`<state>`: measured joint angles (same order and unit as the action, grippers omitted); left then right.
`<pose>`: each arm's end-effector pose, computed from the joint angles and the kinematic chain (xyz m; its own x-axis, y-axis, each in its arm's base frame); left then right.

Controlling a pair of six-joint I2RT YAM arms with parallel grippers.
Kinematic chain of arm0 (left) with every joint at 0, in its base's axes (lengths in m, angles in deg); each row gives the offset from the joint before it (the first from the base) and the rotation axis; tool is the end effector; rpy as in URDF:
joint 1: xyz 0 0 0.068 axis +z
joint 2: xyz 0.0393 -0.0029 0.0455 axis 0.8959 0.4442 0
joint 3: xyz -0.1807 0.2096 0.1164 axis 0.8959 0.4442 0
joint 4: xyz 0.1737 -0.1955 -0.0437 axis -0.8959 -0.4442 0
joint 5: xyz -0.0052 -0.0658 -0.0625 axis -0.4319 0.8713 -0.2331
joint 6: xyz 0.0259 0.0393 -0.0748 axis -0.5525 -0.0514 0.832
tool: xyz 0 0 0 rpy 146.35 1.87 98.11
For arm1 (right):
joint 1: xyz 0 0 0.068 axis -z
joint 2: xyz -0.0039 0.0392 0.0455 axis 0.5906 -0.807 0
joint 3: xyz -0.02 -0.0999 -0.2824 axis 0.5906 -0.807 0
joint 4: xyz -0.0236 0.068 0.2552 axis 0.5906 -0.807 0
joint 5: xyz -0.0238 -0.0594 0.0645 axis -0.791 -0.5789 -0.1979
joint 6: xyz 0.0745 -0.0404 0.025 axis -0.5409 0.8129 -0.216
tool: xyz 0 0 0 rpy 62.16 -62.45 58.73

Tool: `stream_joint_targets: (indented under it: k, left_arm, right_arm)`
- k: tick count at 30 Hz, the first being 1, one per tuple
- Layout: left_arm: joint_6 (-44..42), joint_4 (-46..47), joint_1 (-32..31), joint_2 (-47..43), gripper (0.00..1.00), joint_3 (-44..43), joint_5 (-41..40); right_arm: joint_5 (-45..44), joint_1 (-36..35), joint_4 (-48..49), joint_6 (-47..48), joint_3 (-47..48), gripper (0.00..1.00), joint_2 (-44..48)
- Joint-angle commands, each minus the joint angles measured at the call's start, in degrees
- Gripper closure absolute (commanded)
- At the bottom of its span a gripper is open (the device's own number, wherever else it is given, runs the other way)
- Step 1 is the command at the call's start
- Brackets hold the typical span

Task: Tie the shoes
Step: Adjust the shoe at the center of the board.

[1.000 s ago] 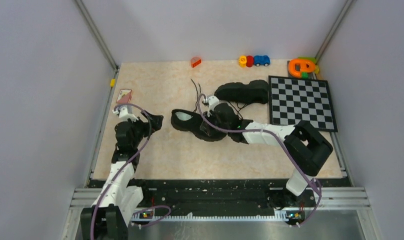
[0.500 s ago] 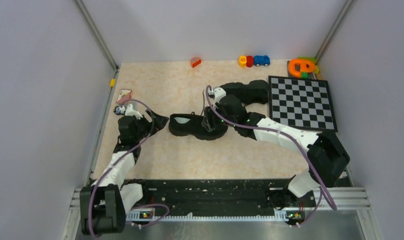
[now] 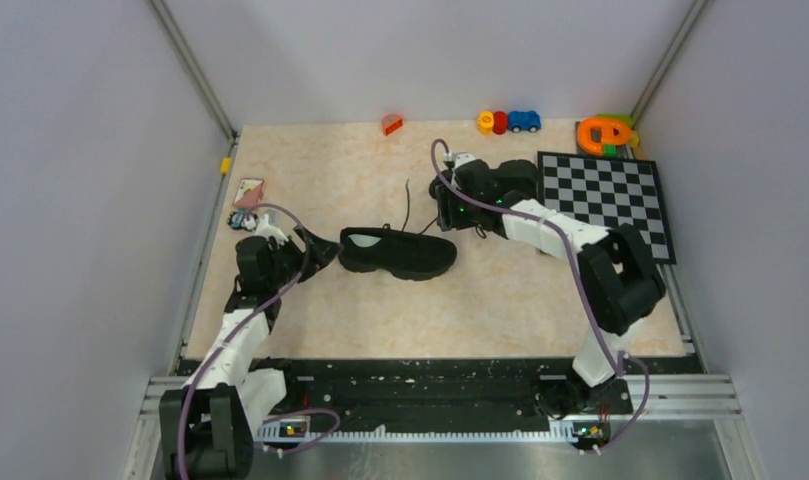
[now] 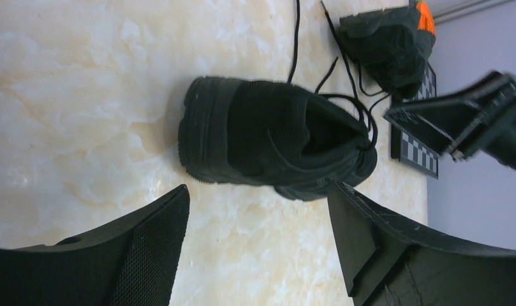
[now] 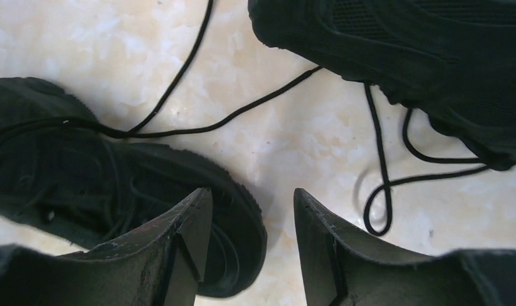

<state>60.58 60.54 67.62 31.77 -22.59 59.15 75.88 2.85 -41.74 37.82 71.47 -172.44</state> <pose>0.2273 -0.0210 0.2093 -0.5574 -0.5974 -0.5766 0.0133 0.6880 -0.7256 0.3505 0.2285 0.2334 -0.6755 -0.1202 -0.7275 -0.3650 0.9118 0.1882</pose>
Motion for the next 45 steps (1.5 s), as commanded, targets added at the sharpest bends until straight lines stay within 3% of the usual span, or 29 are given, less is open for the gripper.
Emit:
stream_joint_targets:
  k: [1,3,5,8,11,18,22,27,33,36,40,45]
  left_arm:
    - [2.0,-0.3,0.0,-2.2,0.18,4.1,3.4]
    - [2.8,3.8,0.0,-0.5,0.21,5.5,3.6]
    - [1.2,0.6,1.6,2.5,0.22,3.1,2.1]
    - [-1.8,-2.9,2.7,7.0,0.24,-2.2,6.6]
    - [0.1,-1.2,2.9,10.1,0.26,-3.8,7.8]
    - [1.6,5.0,2.8,14.5,0.26,-2.9,10.0]
    - [1.7,5.0,2.8,14.9,0.28,-1.8,10.1]
    - [1.9,1.7,2.8,9.3,0.29,1.0,8.0]
    - [1.1,-18.3,2.8,1.9,0.34,-0.8,-4.5]
    - [4.0,-21.7,2.8,0.3,0.37,0.2,-7.2]
    - [8.0,-19.3,2.8,-0.9,0.41,4.5,-7.6]
    - [8.0,-17.9,2.8,0.0,0.42,6.5,-9.7]
  right_arm:
    - [2.8,-0.7,-4.8,0.8,6.8,0.52,-7.3]
    - [4.6,-1.8,-5.0,0.7,6.4,0.55,-8.1]
    - [5.5,-5.0,-5.0,0.6,4.9,0.56,-7.2]
    - [8.1,-10.8,-4.7,-0.7,1.6,0.57,-3.0]
    - [9.1,-15.3,-3.4,-3.4,-1.6,0.57,2.2]
    - [12.4,-14.0,-1.1,-6.0,-6.2,0.57,11.9]
    - [12.3,-12.1,-0.6,-1.9,-5.7,0.55,13.3]
    - [18.2,-12.0,8.7,13.3,-7.9,0.52,11.5]
    - [23.5,-12.0,15.9,31.5,-7.1,0.5,4.0]
    - [26.0,-12.1,16.6,34.7,-3.8,0.5,-0.4]
    - [30.4,-12.5,15.8,37.4,1.2,0.51,-6.1]
    - [29.7,-14.1,19.2,38.0,3.9,0.54,-10.8]
